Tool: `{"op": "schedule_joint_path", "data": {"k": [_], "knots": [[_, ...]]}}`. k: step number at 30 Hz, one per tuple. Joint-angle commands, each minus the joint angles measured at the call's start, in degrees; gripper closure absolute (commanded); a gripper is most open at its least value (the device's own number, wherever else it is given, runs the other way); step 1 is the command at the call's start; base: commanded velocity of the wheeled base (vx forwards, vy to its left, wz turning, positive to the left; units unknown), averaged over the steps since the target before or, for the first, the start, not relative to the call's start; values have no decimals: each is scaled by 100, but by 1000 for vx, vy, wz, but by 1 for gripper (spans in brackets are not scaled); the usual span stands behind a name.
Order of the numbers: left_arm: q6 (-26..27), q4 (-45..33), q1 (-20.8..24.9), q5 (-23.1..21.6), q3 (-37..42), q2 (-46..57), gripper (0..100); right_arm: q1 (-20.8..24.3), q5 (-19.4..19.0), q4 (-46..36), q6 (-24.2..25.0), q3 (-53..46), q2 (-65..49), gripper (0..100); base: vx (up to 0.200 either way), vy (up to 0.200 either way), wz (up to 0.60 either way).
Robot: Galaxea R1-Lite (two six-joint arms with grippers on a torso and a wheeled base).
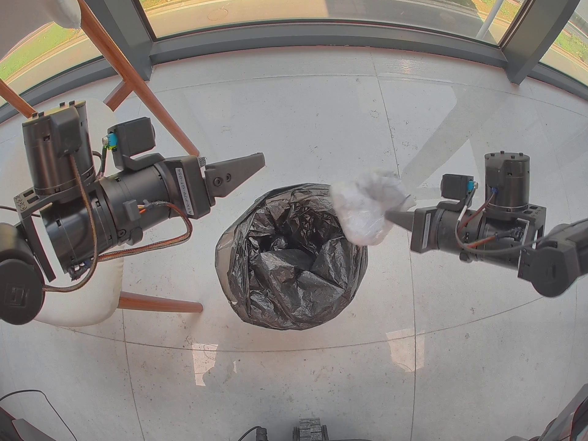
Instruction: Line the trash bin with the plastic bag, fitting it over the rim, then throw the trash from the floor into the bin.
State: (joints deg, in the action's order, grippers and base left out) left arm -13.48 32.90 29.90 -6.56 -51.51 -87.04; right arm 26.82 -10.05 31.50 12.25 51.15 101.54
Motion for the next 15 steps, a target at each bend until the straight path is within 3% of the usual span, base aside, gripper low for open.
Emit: {"op": "schedule_joint_path", "data": {"k": [1,8,9,15], "knots": [[214,-12,7,-21,18,372,0,1097,-33,-250,120,-352,-653,100,0,0,0],[214,-12,-37,32,-167,390,0,1256,11,-285,111,273,24,100,0,0,0],[214,-12,-37,23,-167,398,0,1247,11,-311,111,316,68,0,0,0,0],[214,-12,-46,93,-193,530,0,1212,20,-250,120,343,138,0,0,0,0]]}}
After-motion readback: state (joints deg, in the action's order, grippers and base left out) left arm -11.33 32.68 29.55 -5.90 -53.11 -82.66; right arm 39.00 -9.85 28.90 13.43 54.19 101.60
